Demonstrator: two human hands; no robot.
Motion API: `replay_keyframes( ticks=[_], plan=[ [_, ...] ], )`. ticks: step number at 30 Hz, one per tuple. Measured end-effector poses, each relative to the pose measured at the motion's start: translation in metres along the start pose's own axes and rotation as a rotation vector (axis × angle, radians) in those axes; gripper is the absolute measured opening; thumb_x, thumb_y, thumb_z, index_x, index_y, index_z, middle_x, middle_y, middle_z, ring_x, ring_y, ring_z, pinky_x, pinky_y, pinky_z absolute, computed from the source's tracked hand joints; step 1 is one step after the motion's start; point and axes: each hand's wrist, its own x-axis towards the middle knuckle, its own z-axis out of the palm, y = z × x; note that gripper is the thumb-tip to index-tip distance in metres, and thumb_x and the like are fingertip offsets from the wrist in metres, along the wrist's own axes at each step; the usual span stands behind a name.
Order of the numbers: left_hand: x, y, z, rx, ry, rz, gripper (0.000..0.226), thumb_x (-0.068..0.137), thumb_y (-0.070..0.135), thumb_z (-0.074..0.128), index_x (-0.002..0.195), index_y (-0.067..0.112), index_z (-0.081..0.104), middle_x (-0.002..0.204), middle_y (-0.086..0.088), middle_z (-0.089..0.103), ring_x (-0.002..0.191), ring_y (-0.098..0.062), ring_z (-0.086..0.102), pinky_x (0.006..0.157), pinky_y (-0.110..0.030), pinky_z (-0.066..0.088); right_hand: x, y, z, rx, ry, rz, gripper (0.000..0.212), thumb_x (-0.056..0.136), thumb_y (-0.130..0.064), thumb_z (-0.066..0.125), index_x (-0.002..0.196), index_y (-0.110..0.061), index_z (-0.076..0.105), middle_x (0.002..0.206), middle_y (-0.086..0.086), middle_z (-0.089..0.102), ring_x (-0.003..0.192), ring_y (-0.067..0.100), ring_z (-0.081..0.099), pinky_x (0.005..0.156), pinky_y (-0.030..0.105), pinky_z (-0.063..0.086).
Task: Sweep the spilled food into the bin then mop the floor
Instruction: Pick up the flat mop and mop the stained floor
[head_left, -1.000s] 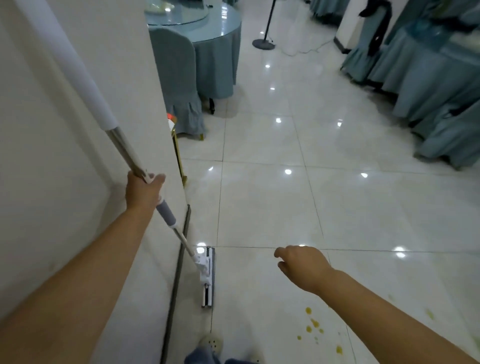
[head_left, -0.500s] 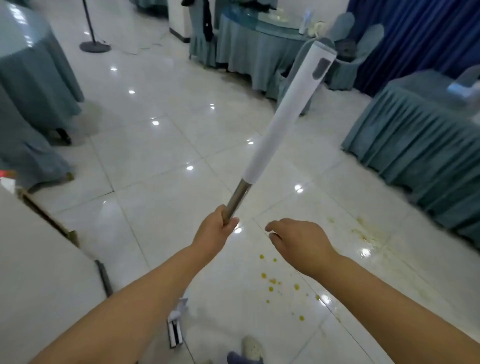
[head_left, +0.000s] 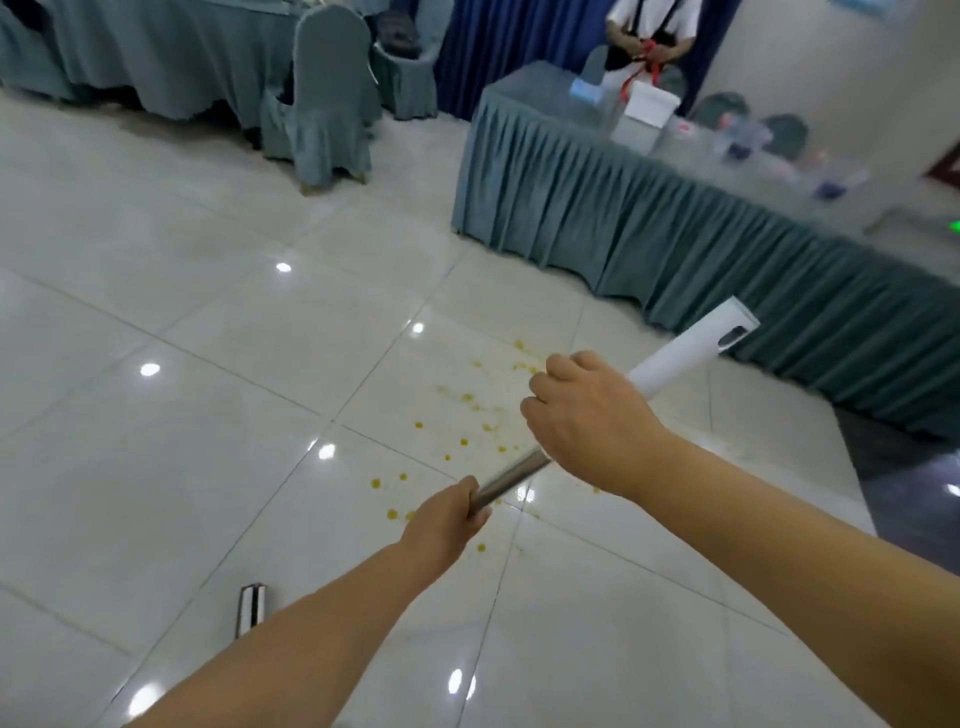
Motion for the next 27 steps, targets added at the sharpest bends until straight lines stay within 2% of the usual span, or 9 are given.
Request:
replay_keyframes(
  ticks=[2, 5, 8, 10, 13, 17, 20, 23, 27],
  plan=[
    [-0.001, 0.011, 0.019, -0.015, -0.054, 0.003, 0.021, 0.094, 0.031, 0.047, 0.078, 0.025, 0.035, 0.065, 0.01, 0.041, 0.068, -0.018, 0.048, 0.06, -0.027, 0.034, -0.017, 0.01, 0.006, -0.102, -0.31, -0.061, 0.002, 0.085, -0.02, 0.064, 0.086, -0.021, 0.063, 0.072, -0.002, 0.049, 0.074, 0.02, 0.047, 0.064, 0.032, 0.036],
    [0.0, 0.027, 0.048, 0.013, -0.1, 0.017, 0.032, 0.093, 0.03, 0.049, 0.069, 0.03, 0.028, 0.063, 0.01, 0.042, 0.068, -0.019, 0.05, 0.058, -0.027, 0.034, -0.044, 0.013, 0.019, -0.057, -0.652, -0.088, 0.017, 0.098, -0.033, 0.047, 0.103, -0.021, 0.058, 0.07, -0.001, 0.043, 0.065, 0.018, 0.047, 0.05, 0.028, 0.031],
    [0.0, 0.044, 0.081, 0.053, -0.144, 0.021, 0.031, 0.093, 0.03, 0.051, 0.07, 0.031, 0.03, 0.064, 0.011, 0.042, 0.067, -0.016, 0.048, 0.052, -0.024, 0.031, -0.072, 0.016, 0.05, 0.107, -0.788, 0.004, 0.047, 0.094, -0.057, 0.042, 0.073, -0.016, 0.054, 0.065, -0.003, 0.047, 0.054, 0.013, 0.044, 0.047, 0.025, 0.03],
    [0.0, 0.056, 0.107, 0.078, -0.184, 0.002, 0.032, 0.093, 0.03, 0.05, 0.069, 0.032, 0.029, 0.065, 0.01, 0.042, 0.062, -0.012, 0.045, 0.05, -0.018, 0.029, -0.095, 0.019, 0.073, 0.202, -0.886, 0.014, 0.047, 0.09, -0.058, 0.047, 0.066, -0.018, 0.049, 0.065, -0.006, 0.048, 0.055, 0.012, 0.046, 0.049, 0.025, 0.033],
    [-0.002, 0.076, 0.143, 0.08, -0.215, -0.058, 0.031, 0.093, 0.028, 0.051, 0.07, 0.031, 0.031, 0.067, 0.009, 0.043, 0.065, -0.012, 0.045, 0.052, -0.017, 0.029, -0.133, 0.023, 0.108, 0.277, -0.932, 0.006, 0.042, 0.091, -0.051, 0.05, 0.066, -0.018, 0.049, 0.061, -0.006, 0.045, 0.052, 0.012, 0.044, 0.048, 0.025, 0.032],
    [-0.003, 0.104, 0.189, 0.064, -0.191, -0.16, 0.01, 0.094, 0.02, 0.05, 0.09, 0.022, 0.041, 0.084, 0.007, 0.047, 0.082, -0.015, 0.05, 0.056, -0.016, 0.031, -0.179, 0.032, 0.153, 0.324, -0.906, 0.008, 0.041, 0.093, -0.045, 0.047, 0.062, -0.019, 0.048, 0.06, -0.006, 0.045, 0.051, 0.012, 0.043, 0.047, 0.025, 0.031],
    [0.003, 0.109, 0.228, -0.038, -0.08, -0.278, 0.023, 0.091, 0.012, 0.054, 0.113, 0.02, 0.052, 0.117, -0.002, 0.054, 0.1, -0.016, 0.053, 0.08, -0.019, 0.04, -0.198, 0.042, 0.187, 0.359, -0.91, 0.014, 0.04, 0.094, -0.043, 0.046, 0.062, -0.019, 0.048, 0.062, -0.006, 0.045, 0.053, 0.013, 0.044, 0.049, 0.025, 0.032],
    [0.018, 0.121, 0.256, -0.27, 0.129, -0.551, 0.034, 0.089, 0.006, 0.053, 0.123, 0.006, 0.053, 0.122, -0.012, 0.053, 0.091, -0.016, 0.051, 0.078, -0.023, 0.038, -0.208, 0.05, 0.223, 0.374, -0.879, -0.015, 0.037, 0.095, -0.04, 0.045, 0.063, -0.02, 0.047, 0.063, -0.006, 0.045, 0.055, 0.013, 0.043, 0.055, 0.025, 0.034],
    [0.046, 0.131, 0.278, -0.634, 0.381, -0.979, 0.036, 0.093, 0.013, 0.051, 0.125, -0.002, 0.046, 0.102, -0.014, 0.051, 0.089, -0.029, 0.052, 0.081, -0.032, 0.042, -0.211, 0.065, 0.269, 0.419, -0.877, -0.084, 0.029, 0.096, -0.032, 0.045, 0.071, -0.018, 0.05, 0.065, -0.005, 0.043, 0.054, 0.012, 0.04, 0.05, 0.025, 0.03]
  ],
)
